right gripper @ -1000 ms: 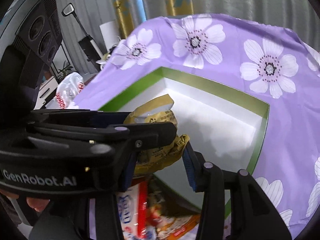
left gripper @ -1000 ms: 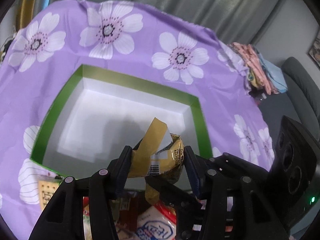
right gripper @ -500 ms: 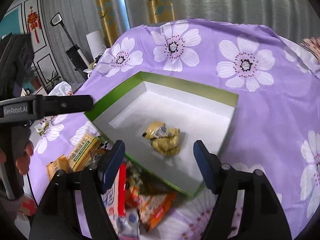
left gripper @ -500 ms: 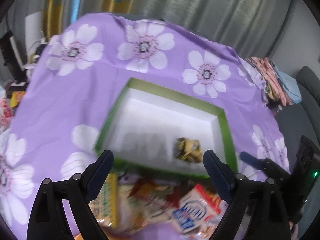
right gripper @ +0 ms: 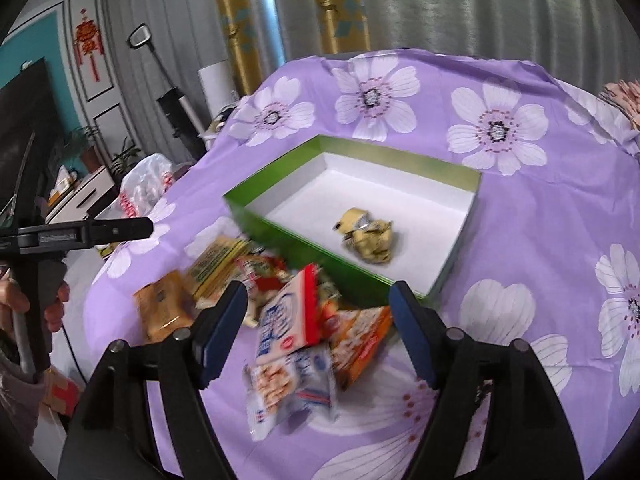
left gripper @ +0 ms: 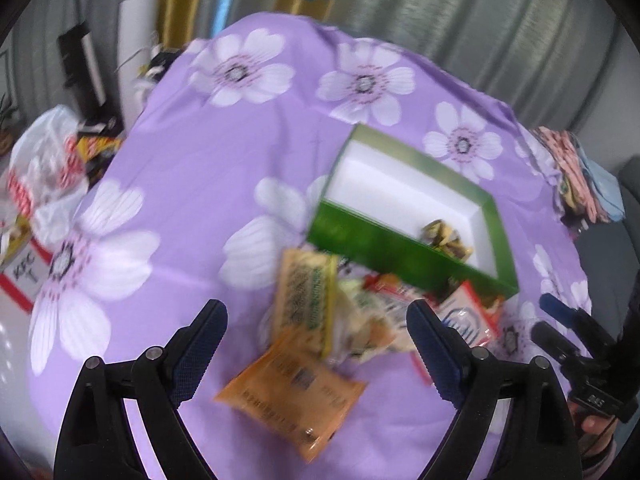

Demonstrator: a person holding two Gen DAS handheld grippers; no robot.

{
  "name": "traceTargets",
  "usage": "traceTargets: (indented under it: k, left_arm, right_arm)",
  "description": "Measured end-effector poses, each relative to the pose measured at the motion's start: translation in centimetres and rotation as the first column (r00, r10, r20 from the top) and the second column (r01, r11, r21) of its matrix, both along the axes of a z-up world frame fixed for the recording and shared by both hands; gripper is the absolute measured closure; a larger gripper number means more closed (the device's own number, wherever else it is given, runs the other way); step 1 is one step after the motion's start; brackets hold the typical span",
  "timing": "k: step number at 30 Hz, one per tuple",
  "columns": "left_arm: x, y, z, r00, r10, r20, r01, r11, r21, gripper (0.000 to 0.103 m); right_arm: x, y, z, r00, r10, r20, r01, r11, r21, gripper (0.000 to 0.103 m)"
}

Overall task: Organize snacks
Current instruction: 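Move both grippers back toward the orange bread bag on the pile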

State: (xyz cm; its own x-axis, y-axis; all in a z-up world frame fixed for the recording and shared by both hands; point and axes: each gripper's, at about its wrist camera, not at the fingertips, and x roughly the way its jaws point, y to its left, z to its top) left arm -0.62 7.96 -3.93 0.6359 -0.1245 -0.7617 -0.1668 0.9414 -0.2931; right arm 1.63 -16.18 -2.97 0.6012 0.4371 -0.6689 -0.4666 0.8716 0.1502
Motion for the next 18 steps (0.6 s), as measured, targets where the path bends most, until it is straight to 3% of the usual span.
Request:
traceTargets:
  k: [5,14,18]
  left_arm:
    - [-2.1,1.3,-1.8,0.999,0.053,-0.012,-0.053,0.999,0.006,0.012]
    - [-4.1,1.7,-3.6,1.000,0.024,0.003,-0.024,0.999,-0.031,0.012]
    - [-4.0,1.3,-4.0,1.000,0.021,0.019,-0.021,1.000,0.020,0.012]
  right_arm:
    - [-1.8,1.6,-0.1,0.998,0.058,-0.007,-0.058,0.998,0.009,0.029]
    - [-4.7,6.2,-2.1,0.978,0.190,-0.081,-0.187,0.981,0.041,0.029]
    - [-5.2,9.0,-4.2,0.959,0.246,-0.138,-0.245,0.969,0.021,0.029]
